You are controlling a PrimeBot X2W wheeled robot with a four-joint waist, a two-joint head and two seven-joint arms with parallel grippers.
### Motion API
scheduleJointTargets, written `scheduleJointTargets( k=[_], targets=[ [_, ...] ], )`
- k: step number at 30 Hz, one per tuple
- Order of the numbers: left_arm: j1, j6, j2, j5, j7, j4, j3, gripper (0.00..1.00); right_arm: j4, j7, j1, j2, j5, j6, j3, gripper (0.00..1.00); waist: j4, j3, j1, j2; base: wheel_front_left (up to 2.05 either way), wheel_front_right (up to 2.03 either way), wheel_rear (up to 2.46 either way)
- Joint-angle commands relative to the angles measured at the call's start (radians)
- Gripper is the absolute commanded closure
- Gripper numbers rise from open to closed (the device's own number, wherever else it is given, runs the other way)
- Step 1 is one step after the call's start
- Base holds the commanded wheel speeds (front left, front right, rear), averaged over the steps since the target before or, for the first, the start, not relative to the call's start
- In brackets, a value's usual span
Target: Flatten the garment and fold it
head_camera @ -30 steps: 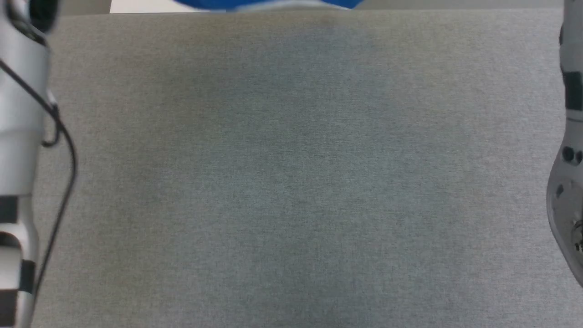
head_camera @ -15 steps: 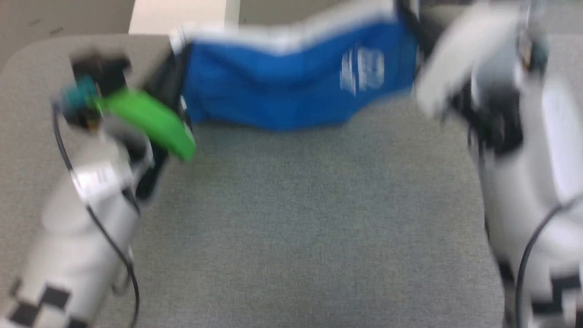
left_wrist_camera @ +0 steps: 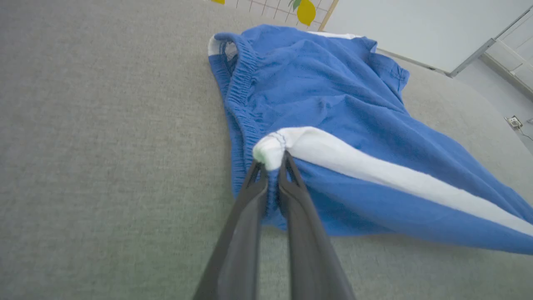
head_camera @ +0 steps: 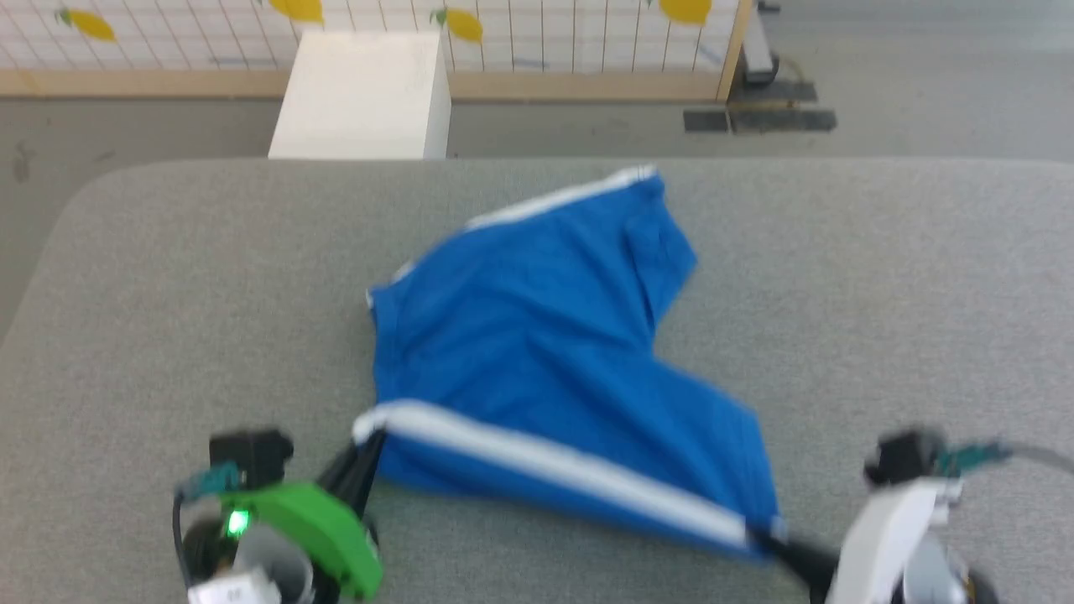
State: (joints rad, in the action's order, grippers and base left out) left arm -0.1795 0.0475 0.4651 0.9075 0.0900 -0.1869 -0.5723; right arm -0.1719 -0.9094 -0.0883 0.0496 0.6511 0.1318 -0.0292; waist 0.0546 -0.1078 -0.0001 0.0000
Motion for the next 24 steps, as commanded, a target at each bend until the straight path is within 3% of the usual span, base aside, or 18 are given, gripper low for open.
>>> scheduleJointTargets(
  k=[1, 7, 11, 17, 24],
  targets=[
    [0.042, 0.025, 0.021, 0.013, -0.02, 0.022, 0.0, 1.0, -0.021, -0.034, -0.049, 0.001, 0.018, -0.001, 0.0, 1.0, -0.01, 0.043, 0.0001, 0.0, 0.0, 0.0, 0.0],
    [0.177, 0.125, 0.083, 0.068, -0.143, 0.113, -0.006, 1.0, -0.083, -0.197, -0.205, 0.001, 0.059, -0.001, -0.008, 1.0, -0.012, 0.074, 0.0001, 0.0, 0.0, 0.0, 0.0],
    [0.234, 0.166, 0.111, 0.115, -0.192, 0.19, 0.011, 1.0, -0.133, -0.246, -0.228, 0.001, 0.074, -0.001, -0.028, 1.0, -0.011, 0.077, 0.0001, 0.0, 0.0, 0.0, 0.0],
    [0.204, 0.162, 0.087, 0.172, -0.142, 0.257, 0.091, 1.0, -0.13, -0.131, -0.058, 0.001, 0.027, -0.001, -0.048, 1.0, -0.006, 0.042, 0.0001, 0.0, 0.0, 0.0, 0.0],
    [0.049, 0.124, 0.05, 0.185, -0.118, 0.2, 0.139, 1.0, 0.102, 0.065, 0.284, 0.001, -0.098, -0.001, -0.038, 1.0, 0.006, -0.044, 0.0001, 0.0, 0.0, 0.0, 0.0]
  ],
)
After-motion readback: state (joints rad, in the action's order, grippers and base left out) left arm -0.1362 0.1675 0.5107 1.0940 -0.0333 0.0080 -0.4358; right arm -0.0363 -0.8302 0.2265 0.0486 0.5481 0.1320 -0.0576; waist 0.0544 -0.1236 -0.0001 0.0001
